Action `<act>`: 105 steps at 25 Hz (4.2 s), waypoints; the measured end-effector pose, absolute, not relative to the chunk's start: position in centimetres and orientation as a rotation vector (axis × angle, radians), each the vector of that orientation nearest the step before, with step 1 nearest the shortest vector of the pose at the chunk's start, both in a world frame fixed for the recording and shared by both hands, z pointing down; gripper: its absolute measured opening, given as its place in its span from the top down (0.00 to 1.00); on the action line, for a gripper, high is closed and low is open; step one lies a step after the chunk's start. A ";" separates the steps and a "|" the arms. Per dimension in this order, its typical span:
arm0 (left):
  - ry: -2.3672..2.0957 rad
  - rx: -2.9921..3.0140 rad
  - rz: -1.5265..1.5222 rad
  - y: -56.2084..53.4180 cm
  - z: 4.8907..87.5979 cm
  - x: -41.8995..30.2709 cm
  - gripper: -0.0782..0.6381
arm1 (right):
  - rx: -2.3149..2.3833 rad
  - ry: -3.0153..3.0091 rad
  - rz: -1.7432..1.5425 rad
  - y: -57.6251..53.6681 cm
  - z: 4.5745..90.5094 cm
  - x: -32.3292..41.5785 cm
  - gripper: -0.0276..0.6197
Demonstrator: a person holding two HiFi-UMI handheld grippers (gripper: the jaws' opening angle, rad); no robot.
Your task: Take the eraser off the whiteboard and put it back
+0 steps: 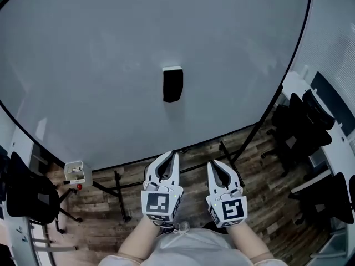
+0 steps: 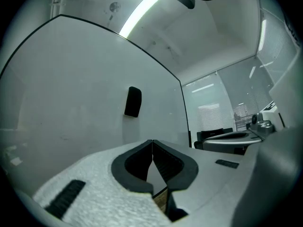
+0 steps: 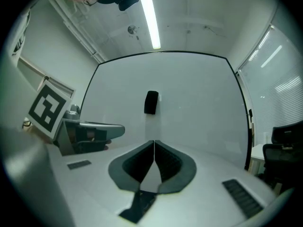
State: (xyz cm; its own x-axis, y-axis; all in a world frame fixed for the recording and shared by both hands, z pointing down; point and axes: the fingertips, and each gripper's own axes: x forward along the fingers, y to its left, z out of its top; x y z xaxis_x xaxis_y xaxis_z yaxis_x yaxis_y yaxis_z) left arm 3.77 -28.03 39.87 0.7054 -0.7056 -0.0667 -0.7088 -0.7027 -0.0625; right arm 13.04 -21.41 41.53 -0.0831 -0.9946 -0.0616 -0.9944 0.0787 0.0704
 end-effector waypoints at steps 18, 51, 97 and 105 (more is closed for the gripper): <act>1.603 -2.516 0.124 -34.1 35.1 6.4 0.87 | 1.697 -2.627 -0.207 -31.1 38.8 16.4 0.91; 1.839 -2.230 0.144 -42.9 26.9 7.6 0.51 | 1.631 -2.714 -0.179 -33.6 38.5 19.2 0.91; 1.650 -2.493 0.099 -31.3 40.1 6.2 0.52 | 1.725 -2.672 -0.152 -31.3 39.4 16.3 0.91; 1.665 -2.479 0.100 -32.0 39.8 5.3 0.52 | 1.711 -2.683 -0.176 -31.4 39.1 15.6 0.91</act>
State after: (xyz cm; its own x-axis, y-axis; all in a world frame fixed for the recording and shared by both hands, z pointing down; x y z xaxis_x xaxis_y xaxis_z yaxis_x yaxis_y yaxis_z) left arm 5.31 -32.03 39.82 0.3806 -0.9140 -0.1407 -0.9242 -0.3710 -0.0902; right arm 15.59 -31.45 39.05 -0.4229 -0.9009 -0.0978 -0.9059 0.4178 0.0687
